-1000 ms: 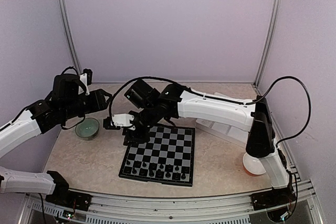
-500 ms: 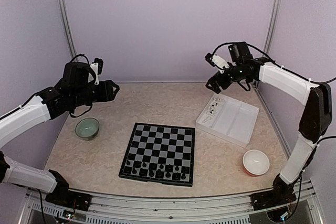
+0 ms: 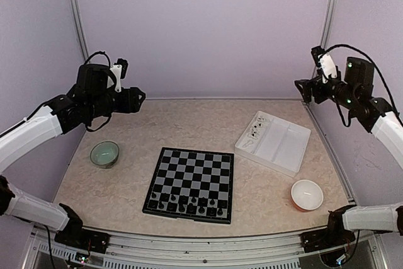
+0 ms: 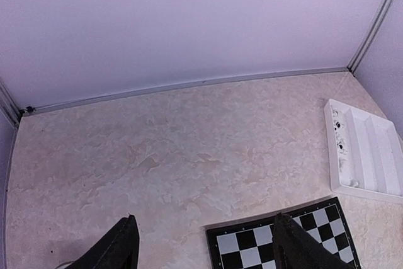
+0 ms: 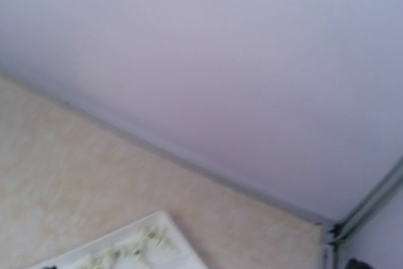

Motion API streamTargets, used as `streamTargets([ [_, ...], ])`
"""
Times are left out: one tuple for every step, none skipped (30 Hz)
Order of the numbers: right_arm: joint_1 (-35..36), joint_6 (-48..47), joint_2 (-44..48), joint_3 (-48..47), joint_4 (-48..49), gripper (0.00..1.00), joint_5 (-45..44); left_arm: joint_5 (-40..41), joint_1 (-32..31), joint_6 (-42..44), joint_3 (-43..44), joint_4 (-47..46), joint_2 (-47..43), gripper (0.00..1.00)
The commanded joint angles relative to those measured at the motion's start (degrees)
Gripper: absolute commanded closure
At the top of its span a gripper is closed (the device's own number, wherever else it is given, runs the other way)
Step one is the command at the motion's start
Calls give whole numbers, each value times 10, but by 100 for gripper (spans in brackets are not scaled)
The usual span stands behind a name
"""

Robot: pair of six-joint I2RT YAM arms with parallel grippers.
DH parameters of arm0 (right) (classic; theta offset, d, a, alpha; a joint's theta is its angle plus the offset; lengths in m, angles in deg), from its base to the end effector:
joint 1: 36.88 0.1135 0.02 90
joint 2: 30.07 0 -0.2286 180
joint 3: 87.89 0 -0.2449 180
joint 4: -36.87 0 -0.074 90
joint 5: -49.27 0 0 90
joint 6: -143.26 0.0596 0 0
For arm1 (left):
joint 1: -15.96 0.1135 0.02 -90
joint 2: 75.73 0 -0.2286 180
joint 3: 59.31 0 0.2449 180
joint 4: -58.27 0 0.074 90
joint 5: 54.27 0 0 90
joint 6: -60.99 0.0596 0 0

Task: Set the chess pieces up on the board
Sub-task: Reset both arms

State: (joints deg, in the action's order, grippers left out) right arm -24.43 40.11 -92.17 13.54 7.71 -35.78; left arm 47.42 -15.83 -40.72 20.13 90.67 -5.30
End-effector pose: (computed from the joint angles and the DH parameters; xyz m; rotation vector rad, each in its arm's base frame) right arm 0.2704 0.0650 0.3557 -0.4571 1.7327 0.0687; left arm 0.2671 -0.1514 0.3147 0.2138 1.9702 -0.2934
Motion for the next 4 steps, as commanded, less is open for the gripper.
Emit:
streamTargets([
  [-44, 35, 26, 15, 24, 1, 30, 4, 4, 20, 10, 1, 5, 27],
  [-51, 42, 29, 15, 24, 1, 47, 5, 4, 22, 8, 0, 4, 23],
  [-56, 48, 31, 16, 25, 1, 68, 4, 4, 24, 6, -2, 5, 14],
  [-61, 52, 32, 17, 26, 1, 81, 2, 4, 26, 5, -3, 5, 4],
])
